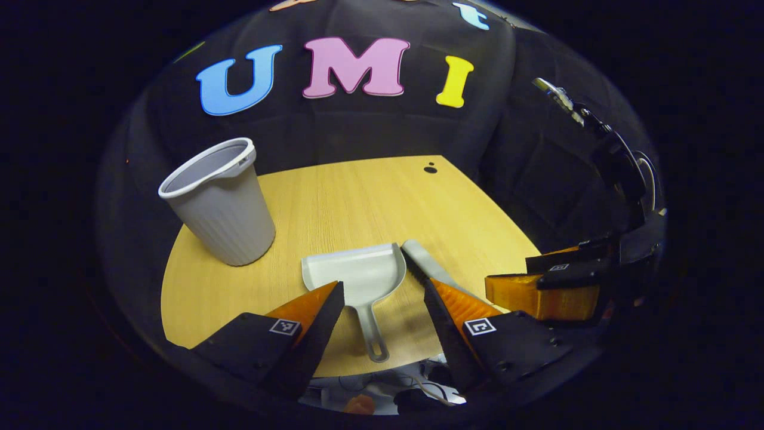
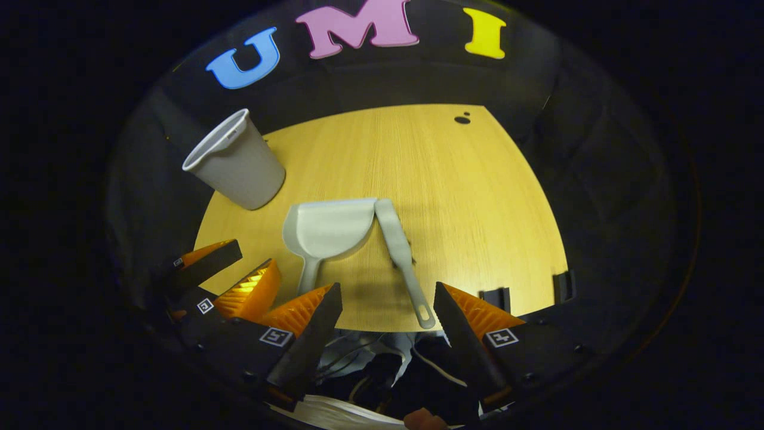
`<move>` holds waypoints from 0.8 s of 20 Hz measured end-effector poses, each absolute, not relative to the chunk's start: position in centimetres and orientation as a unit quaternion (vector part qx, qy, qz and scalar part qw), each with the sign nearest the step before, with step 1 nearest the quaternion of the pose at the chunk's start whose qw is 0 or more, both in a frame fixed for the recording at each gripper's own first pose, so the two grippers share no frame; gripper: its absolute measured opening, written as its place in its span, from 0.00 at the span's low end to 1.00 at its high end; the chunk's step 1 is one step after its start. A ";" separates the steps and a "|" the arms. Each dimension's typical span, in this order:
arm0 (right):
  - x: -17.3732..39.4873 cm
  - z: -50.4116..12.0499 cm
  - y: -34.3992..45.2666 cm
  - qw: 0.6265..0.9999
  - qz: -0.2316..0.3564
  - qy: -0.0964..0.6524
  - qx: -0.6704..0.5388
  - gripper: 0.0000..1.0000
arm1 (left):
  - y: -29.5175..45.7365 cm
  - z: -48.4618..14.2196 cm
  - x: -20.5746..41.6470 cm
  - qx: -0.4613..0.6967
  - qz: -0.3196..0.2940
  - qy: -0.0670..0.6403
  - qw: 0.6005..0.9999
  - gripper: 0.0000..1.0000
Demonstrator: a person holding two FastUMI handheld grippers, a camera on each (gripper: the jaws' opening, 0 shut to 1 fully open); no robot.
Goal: Pick up the small broom and dustpan from the desktop, sweep the trash into the dustpan with the broom, and then empty the trash into the garbage bin.
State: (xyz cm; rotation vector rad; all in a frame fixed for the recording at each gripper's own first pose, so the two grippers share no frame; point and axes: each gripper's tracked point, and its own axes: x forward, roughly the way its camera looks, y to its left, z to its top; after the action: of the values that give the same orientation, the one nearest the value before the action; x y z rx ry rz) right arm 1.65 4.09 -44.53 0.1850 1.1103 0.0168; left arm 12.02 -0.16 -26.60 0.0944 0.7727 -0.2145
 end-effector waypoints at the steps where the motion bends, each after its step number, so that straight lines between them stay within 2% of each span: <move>1: 2.7 -42.7 3.3 0.868 0.007 0.491 0.072 1.00 | -0.2 -24.9 12.4 0.037 -0.098 0.352 0.930 0.82; 6: 7.5 -33.5 -0.4 0.963 -0.004 0.268 0.020 1.00 | 0.1 -15.2 13.4 0.024 -0.025 0.151 0.988 0.82; 8: 9.3 -28.5 -0.4 0.982 0.006 0.184 0.033 1.00 | 0.7 -13.0 13.1 0.033 0.024 0.091 0.995 0.82; 10: 10.3 -24.4 -1.2 0.994 0.010 0.108 0.023 0.99 | -0.2 -11.7 14.0 0.017 0.048 0.031 0.998 0.81; 12: 9.9 -23.0 -1.5 0.998 0.024 0.064 0.010 0.99 | 0.4 -11.3 14.3 0.002 0.064 0.007 0.998 0.80; 16: 8.7 -21.9 -1.5 0.998 0.061 0.033 0.002 0.98 | 0.4 -11.1 14.3 0.007 0.075 0.019 0.997 0.79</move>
State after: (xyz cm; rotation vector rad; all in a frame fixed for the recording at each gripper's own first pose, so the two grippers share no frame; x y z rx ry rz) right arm 8.68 -1.54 -21.92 0.0038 0.0652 0.1222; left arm 14.32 0.39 -11.09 0.0146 0.0378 0.1507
